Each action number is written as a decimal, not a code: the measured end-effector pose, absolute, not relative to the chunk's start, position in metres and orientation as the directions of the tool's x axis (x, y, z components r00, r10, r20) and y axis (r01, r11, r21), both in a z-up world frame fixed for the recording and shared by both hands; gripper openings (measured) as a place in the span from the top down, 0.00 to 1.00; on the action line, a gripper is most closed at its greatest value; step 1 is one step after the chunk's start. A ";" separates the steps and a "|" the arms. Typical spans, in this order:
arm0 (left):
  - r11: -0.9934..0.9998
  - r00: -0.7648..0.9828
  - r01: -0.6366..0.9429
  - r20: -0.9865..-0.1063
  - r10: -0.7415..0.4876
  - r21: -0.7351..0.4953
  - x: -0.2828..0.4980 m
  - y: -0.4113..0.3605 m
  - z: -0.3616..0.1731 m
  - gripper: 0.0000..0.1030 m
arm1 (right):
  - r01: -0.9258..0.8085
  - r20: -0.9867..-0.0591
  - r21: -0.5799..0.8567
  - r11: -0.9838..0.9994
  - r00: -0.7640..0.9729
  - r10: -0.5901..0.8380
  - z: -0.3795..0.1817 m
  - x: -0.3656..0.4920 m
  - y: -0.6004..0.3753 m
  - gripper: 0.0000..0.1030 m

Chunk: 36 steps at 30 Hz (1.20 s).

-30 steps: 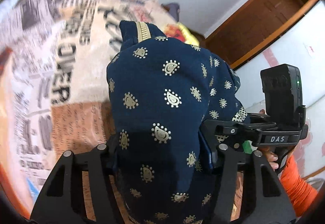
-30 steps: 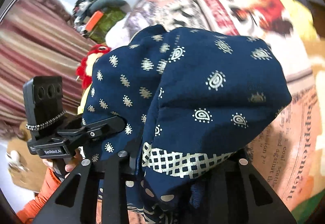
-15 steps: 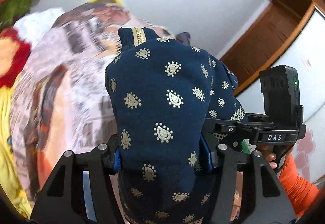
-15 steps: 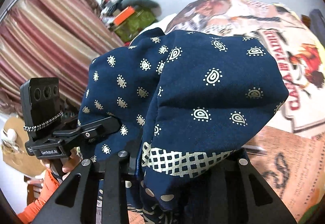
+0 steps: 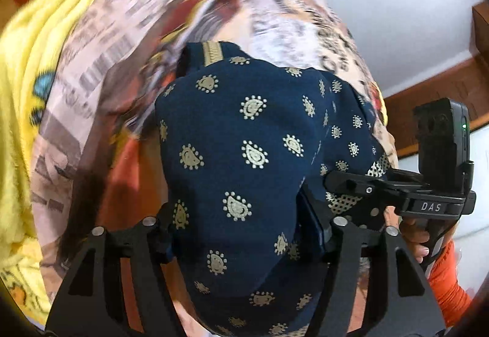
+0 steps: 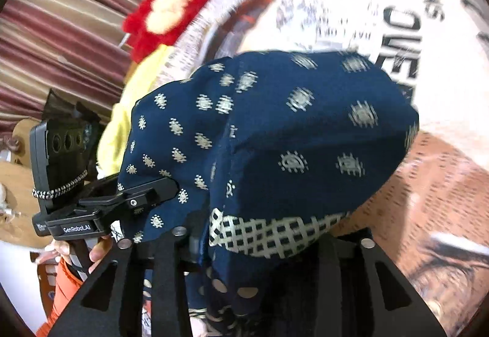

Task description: Fold large clothes

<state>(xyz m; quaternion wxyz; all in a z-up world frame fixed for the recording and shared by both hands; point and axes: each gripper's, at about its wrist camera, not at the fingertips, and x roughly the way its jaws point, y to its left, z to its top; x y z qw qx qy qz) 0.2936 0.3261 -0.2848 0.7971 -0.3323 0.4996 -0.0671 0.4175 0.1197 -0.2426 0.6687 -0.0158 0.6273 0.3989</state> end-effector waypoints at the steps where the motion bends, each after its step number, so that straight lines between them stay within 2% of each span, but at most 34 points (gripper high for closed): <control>1: 0.760 0.498 -0.231 -0.745 -0.444 -0.608 0.292 0.330 -0.291 0.32 | -0.549 -0.852 0.483 0.682 -0.114 0.511 -0.249 0.422 0.121 0.56; 2: 0.747 0.504 -0.233 -0.735 -0.454 -0.622 0.290 0.335 -0.297 0.31 | -0.547 -0.851 0.486 0.682 -0.120 0.511 -0.252 0.424 0.122 0.50; 6: 0.765 0.515 -0.202 -0.730 -0.448 -0.612 0.281 0.335 -0.298 0.28 | -0.553 -0.847 0.494 0.671 -0.134 0.514 -0.255 0.436 0.105 0.47; 8: 0.788 0.511 -0.204 -0.750 -0.420 -0.580 0.278 0.328 -0.287 0.28 | -0.584 -0.868 0.443 0.680 -0.091 0.487 -0.252 0.435 0.093 0.42; 11: 0.820 0.506 -0.222 -0.781 -0.365 -0.528 0.274 0.321 -0.271 0.28 | -0.631 -0.897 0.326 0.704 0.028 0.440 -0.229 0.428 0.075 0.41; 15: 0.903 0.526 -0.224 -0.825 -0.204 -0.367 0.264 0.303 -0.240 0.29 | -0.666 -0.882 0.260 0.700 0.132 0.453 -0.190 0.409 0.060 0.41; 19: 0.945 0.574 -0.171 -0.808 -0.134 -0.279 0.252 0.281 -0.217 0.28 | -0.710 -0.846 0.254 0.656 0.166 0.507 -0.165 0.383 0.065 0.41; 21: 0.961 0.586 -0.146 -0.803 -0.107 -0.235 0.247 0.266 -0.211 0.24 | -0.727 -0.841 0.231 0.647 0.186 0.509 -0.163 0.369 0.072 0.40; 25: 0.980 0.552 -0.150 -0.833 -0.030 -0.134 0.246 0.244 -0.226 0.22 | -0.746 -0.873 0.160 0.646 0.198 0.445 -0.190 0.349 0.094 0.40; 29: 0.959 0.544 -0.208 -0.838 -0.048 -0.191 0.225 0.254 -0.240 0.15 | -0.723 -0.910 0.164 0.671 0.152 0.386 -0.229 0.343 0.082 0.40; 31: 0.948 0.542 -0.230 -0.838 -0.061 -0.218 0.214 0.256 -0.243 0.15 | -0.713 -0.890 0.203 0.671 0.152 0.431 -0.231 0.340 0.065 0.40; 36: 0.945 0.528 -0.253 -0.848 -0.047 -0.209 0.189 0.250 -0.242 0.15 | -0.723 -0.900 0.134 0.678 0.198 0.389 -0.222 0.321 0.044 0.39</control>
